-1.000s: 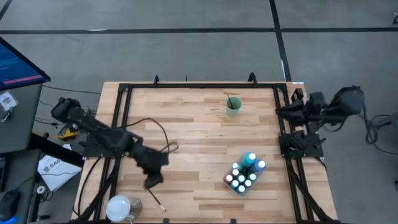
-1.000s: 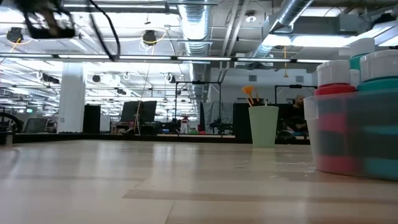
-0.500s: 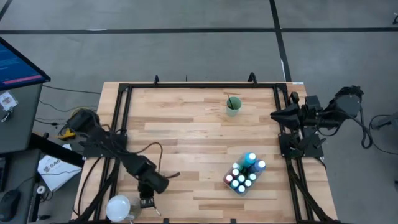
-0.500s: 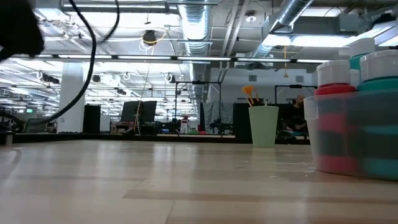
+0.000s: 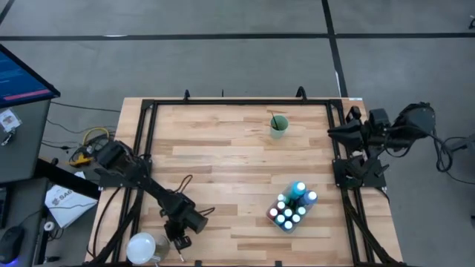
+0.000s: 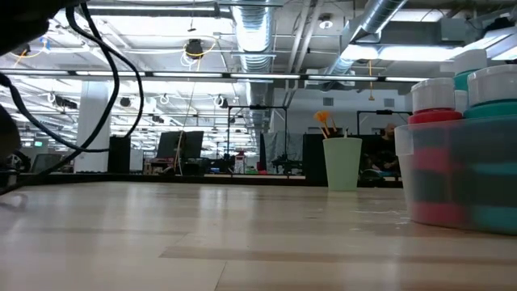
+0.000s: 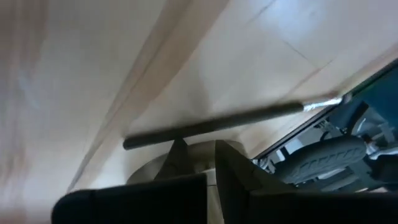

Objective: Pick & Place Paint Supplies
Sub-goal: Put the black paint brush into the green cup

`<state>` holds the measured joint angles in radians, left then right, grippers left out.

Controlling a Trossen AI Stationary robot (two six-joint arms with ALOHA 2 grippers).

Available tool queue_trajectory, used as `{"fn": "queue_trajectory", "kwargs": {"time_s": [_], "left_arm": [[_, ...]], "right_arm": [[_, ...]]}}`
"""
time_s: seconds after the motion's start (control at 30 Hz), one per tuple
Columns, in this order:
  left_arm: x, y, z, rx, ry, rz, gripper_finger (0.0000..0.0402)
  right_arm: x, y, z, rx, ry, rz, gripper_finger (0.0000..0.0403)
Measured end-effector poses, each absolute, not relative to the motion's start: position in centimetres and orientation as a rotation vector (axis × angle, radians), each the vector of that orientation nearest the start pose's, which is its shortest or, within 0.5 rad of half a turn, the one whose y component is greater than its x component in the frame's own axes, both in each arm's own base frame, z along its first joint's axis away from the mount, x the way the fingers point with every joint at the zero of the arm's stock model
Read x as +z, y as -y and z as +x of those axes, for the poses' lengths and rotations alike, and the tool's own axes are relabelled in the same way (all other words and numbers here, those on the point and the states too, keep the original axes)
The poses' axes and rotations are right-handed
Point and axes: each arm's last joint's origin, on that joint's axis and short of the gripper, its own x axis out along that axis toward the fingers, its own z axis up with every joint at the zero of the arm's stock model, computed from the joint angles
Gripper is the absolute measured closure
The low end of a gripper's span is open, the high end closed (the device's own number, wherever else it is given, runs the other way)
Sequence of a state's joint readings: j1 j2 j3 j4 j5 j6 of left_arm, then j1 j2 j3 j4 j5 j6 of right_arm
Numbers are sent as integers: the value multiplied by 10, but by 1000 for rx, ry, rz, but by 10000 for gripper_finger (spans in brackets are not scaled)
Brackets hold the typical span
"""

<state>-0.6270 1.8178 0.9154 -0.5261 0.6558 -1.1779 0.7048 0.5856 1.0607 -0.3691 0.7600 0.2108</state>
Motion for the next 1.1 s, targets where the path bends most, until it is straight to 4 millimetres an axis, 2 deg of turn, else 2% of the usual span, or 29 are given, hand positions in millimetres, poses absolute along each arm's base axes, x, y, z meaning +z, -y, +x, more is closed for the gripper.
{"fn": "queue_trajectory", "kwargs": {"time_s": [0.2, 0.3, 0.53, 0.7, 0.87, 1.0, 1.1], "left_arm": [[112, 190, 233, 4, -1904, -873, 401], [113, 188, 241, 8, -1842, -914, 401], [114, 166, 265, 40, -1661, -920, 401], [117, 125, 300, 27, -1391, -911, 401], [122, 66, 330, 139, -1149, -915, 401], [136, 28, 349, 154, -1035, -867, 401], [151, 13, 359, 97, -987, -863, 401]], "right_arm": [[426, -29, 65, -41, 108, 303, 354], [427, -25, 61, -39, 121, 315, 354], [428, -19, 53, -36, 143, 334, 354], [428, -17, 50, -35, 153, 343, 354], [429, -17, 51, -37, 154, 337, 354], [429, -17, 51, -38, 156, 338, 354], [429, -18, 52, -39, 153, 335, 354]]}}
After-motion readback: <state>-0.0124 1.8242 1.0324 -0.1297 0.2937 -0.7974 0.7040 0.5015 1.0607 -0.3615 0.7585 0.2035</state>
